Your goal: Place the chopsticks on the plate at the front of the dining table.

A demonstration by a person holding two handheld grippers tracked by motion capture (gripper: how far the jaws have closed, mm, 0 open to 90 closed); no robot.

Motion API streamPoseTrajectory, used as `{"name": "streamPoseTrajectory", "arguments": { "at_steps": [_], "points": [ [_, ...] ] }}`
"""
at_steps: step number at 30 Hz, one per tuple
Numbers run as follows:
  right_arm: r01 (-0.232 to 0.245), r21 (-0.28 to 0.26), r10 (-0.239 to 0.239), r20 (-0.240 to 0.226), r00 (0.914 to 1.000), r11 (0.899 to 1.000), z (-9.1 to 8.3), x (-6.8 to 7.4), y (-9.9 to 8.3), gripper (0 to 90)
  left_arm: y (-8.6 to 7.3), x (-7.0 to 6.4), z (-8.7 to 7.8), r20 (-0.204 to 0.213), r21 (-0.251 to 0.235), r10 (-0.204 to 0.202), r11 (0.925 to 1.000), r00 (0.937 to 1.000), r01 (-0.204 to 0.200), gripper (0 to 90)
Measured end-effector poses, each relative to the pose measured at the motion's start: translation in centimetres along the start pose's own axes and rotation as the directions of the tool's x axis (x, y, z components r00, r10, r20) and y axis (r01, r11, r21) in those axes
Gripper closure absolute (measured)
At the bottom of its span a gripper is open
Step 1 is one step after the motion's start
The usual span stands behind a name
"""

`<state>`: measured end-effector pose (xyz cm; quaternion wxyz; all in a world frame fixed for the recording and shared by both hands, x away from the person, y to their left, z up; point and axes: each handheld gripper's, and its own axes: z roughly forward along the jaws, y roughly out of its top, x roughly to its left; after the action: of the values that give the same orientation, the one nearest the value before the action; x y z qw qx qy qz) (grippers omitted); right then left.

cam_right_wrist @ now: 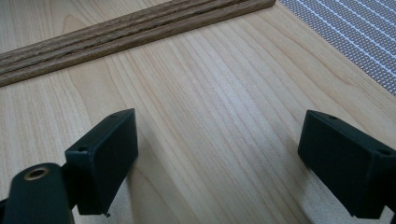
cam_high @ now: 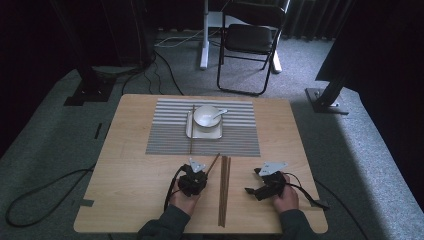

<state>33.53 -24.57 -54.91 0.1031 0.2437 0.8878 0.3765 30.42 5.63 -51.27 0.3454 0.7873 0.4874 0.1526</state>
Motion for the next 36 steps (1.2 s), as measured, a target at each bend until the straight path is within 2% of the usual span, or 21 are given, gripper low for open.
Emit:
{"name": "streamPoseTrajectory", "arguments": {
  "at_steps": [9,16,36],
  "points": [
    [0.000,0.000,0.000,0.000,1.0000,1.000,0.0,0.0,0.0,11.5,0.5,1.2,-0.6,-0.005,-0.028,-0.054,0.9982,0.9985,0.054,84.3],
    [0.000,0.000,0.000,0.000,1.0000,1.000,0.0,0.0,0.0,11.5,0.8,1.9,-0.9,-0.004,-0.048,-0.077,0.9959,0.9970,0.076,84.3],
    [0.000,0.000,0.000,0.000,1.0000,1.000,0.0,0.0,0.0,11.5,1.4,3.7,-1.7,-0.036,-0.094,-0.136,0.9867,0.9900,0.132,84.2]
  ]
}}
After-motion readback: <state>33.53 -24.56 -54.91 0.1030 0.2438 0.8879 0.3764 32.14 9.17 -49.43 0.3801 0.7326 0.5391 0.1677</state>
